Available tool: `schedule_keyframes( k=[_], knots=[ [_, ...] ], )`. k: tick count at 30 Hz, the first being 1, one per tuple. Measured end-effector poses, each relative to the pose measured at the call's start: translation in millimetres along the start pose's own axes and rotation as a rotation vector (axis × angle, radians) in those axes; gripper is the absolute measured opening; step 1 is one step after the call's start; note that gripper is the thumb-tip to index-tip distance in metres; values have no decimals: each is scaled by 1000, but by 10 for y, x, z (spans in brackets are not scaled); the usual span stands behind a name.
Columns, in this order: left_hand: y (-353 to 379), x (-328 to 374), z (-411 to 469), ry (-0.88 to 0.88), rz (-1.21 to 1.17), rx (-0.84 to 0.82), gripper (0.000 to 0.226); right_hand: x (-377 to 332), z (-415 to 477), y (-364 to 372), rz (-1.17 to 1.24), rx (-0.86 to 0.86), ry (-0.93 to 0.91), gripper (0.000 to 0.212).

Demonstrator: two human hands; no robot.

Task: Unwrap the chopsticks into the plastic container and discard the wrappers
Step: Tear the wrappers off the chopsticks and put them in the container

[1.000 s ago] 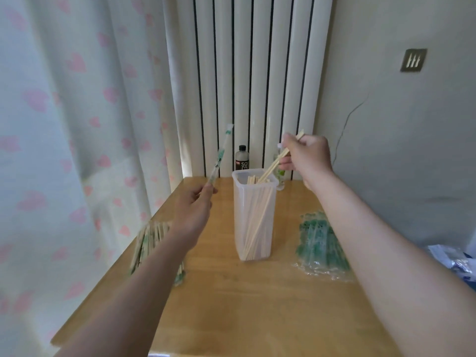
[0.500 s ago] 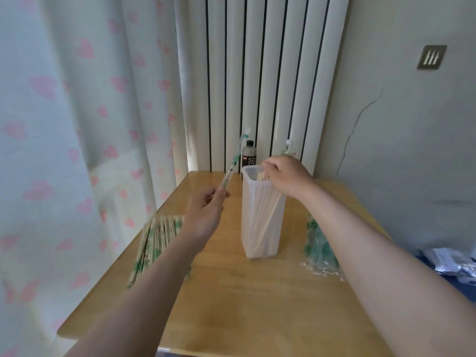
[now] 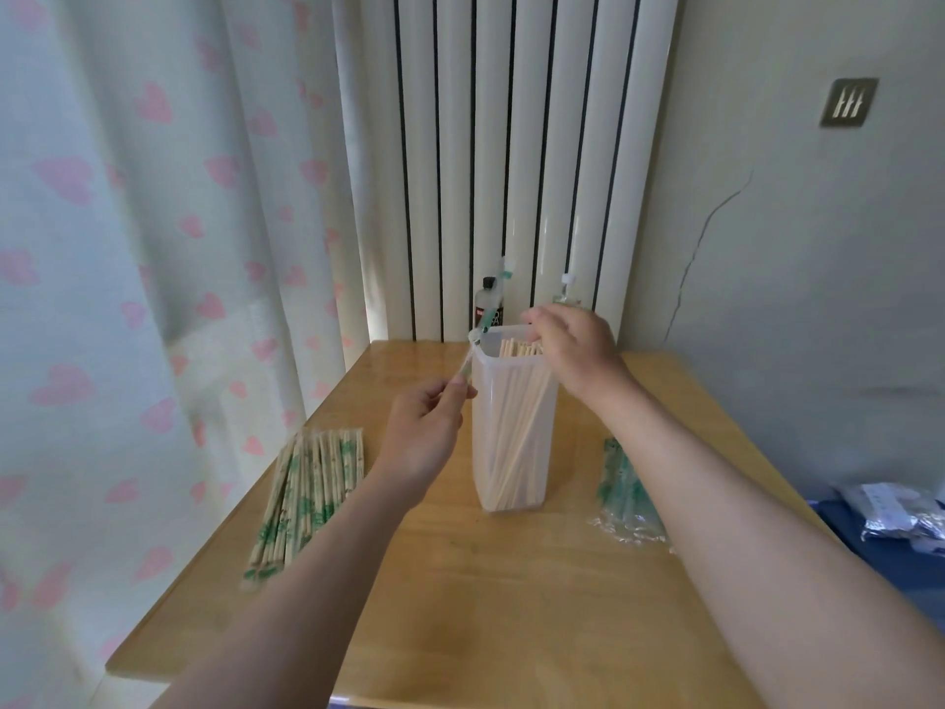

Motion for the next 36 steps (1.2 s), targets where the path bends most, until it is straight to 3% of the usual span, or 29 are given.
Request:
schedule_keyframes(
  k=[2, 6, 11, 15, 18, 23, 31, 36],
  knots=[
    [118, -4, -15, -6, -4, -19, 29, 54, -37, -172, 194, 100, 24, 41],
    [509, -82, -83, -27, 6, -106, 28, 259, -150, -278, 336, 30, 141, 14],
    [1083, -316, -222, -156, 27, -258, 27, 909, -384, -443, 381, 86, 394, 13],
    [1396, -571, -229, -229, 125, -282, 22, 1471, -627, -475, 378, 114, 550, 18],
    [1522, -806, -121, -277, 226, -217, 24, 1978, -871, -473, 238, 157, 650, 21],
    [1783, -1107, 111, -205, 484, -208, 22, 2705, -1478, -293, -151, -4, 780, 15],
    [2281, -1432, 340, -183, 709, -250, 9, 2847, -1655, -134, -290, -76, 726, 17],
    [2472, -1576, 335, -207, 800, -293, 9, 2884, -1667, -131, -258, -79, 730, 15]
  ],
)
Point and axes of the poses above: each hand's wrist, its own z-axis towards the middle knuckle, its own y-axis out of the palm, x = y × z, the point moved 7 cm from there along z, towards the middle knuckle, and after that the axes turned 15 degrees about -z, right-handed, at the moved point
